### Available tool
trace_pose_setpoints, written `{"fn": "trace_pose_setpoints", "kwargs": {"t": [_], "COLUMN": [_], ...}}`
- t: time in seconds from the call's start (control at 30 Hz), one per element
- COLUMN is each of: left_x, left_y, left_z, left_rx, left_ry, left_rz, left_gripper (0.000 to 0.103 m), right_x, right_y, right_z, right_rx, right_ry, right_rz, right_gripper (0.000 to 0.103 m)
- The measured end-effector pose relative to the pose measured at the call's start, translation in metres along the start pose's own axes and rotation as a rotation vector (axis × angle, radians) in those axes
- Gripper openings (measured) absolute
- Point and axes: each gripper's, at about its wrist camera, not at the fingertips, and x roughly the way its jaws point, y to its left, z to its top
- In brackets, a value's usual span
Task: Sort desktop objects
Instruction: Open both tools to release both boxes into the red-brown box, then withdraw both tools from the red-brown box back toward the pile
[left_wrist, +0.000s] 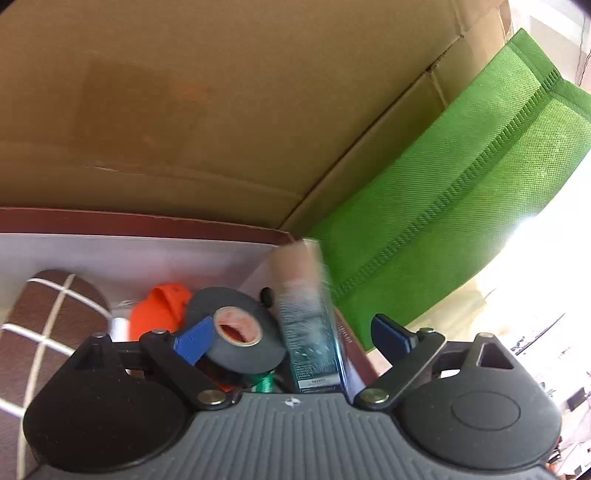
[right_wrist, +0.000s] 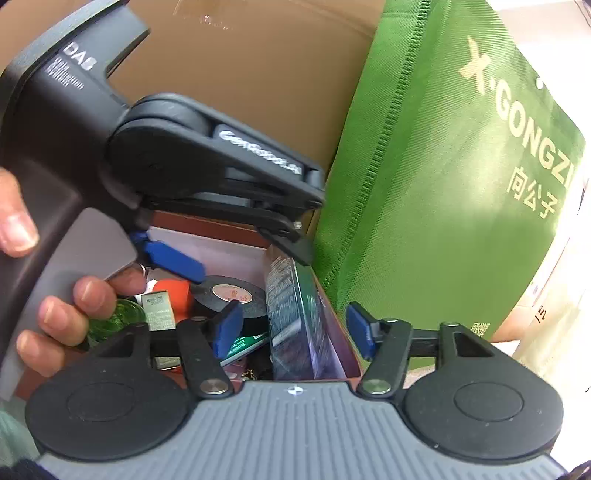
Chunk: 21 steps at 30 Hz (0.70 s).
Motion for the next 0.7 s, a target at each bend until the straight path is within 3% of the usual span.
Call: {"fn": "trace_pose_setpoints", "kwargs": {"t": [0.07,0.3,0.7], "left_x": [-0.008,-0.027,-0.086], "left_y": [0.000,0.005,-0.004], "left_z": [-0.004,-0.003,-0.029], "left_rx": [0.020,0.093,0.211], "left_ry": [-0.007,-0.043,-0.122], "left_rz": [0.009,0.044,0.102], "left_gripper": [0.095,0.095,0.095], "right_x": [-0.003,-0.006,-0.039], "right_y": [-0.003,0.004,0.012], "right_z": [0.000,0.006,0.012], "right_rx": [0.014,0.001,0.009], "right_ry": [-0.006,-0.009,-0.021], "right_rz": [-0.006,-0.013,0.018], "right_gripper": [0.086,0.088,0.094]}}
